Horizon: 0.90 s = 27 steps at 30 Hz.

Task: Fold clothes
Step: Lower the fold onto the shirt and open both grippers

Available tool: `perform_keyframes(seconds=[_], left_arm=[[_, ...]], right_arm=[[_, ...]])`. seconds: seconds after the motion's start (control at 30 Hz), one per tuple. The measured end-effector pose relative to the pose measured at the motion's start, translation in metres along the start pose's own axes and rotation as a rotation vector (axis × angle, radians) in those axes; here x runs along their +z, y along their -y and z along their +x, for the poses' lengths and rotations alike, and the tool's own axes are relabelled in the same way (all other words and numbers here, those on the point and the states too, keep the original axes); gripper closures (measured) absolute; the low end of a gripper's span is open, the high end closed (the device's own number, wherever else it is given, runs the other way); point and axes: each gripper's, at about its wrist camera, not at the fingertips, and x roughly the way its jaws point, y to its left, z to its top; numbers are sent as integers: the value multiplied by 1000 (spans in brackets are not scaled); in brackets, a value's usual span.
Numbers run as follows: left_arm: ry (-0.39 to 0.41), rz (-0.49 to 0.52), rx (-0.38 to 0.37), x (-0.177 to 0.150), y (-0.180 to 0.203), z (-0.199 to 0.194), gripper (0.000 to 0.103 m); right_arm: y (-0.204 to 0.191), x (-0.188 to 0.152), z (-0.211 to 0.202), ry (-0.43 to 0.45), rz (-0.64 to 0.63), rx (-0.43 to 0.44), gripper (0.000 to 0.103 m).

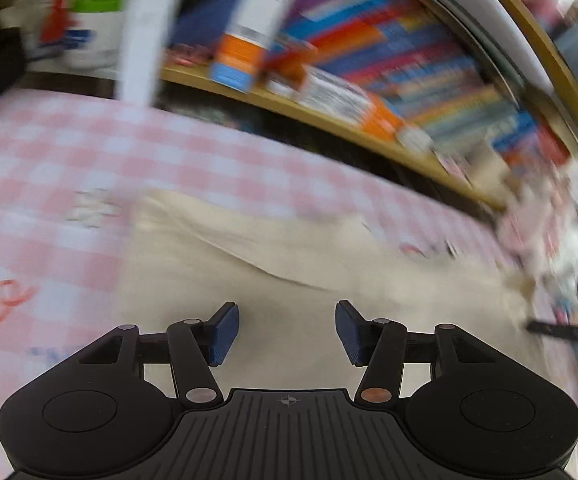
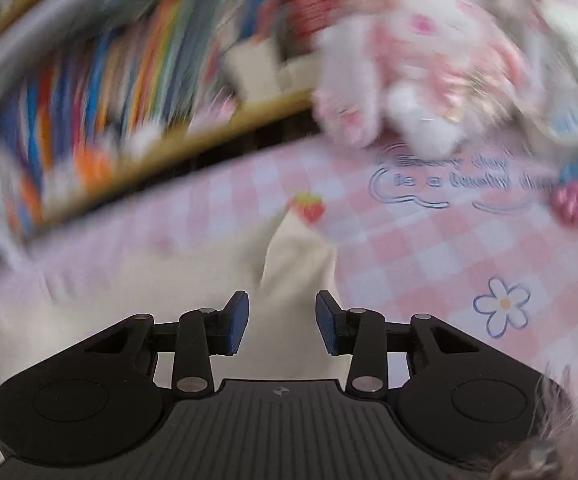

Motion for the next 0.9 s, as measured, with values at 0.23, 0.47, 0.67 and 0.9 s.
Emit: perform_keyframes(seconds=[0.23, 0.47, 0.67, 0.9], left_arm=[[-29, -33, -5, 41, -1, 42, 51], [219, -383, -67, 48, -47, -1, 49], [8, 5, -74, 14, 5, 6, 51], [-51, 350, 57, 1, 75, 50, 56]], right_arm=[[-17, 31, 26, 28, -8, 12, 71], [-9, 75, 26, 157, 168, 63, 72], [-39, 20, 8, 48, -115, 65, 70], [-100, -21, 42, -50, -389, 28, 77]])
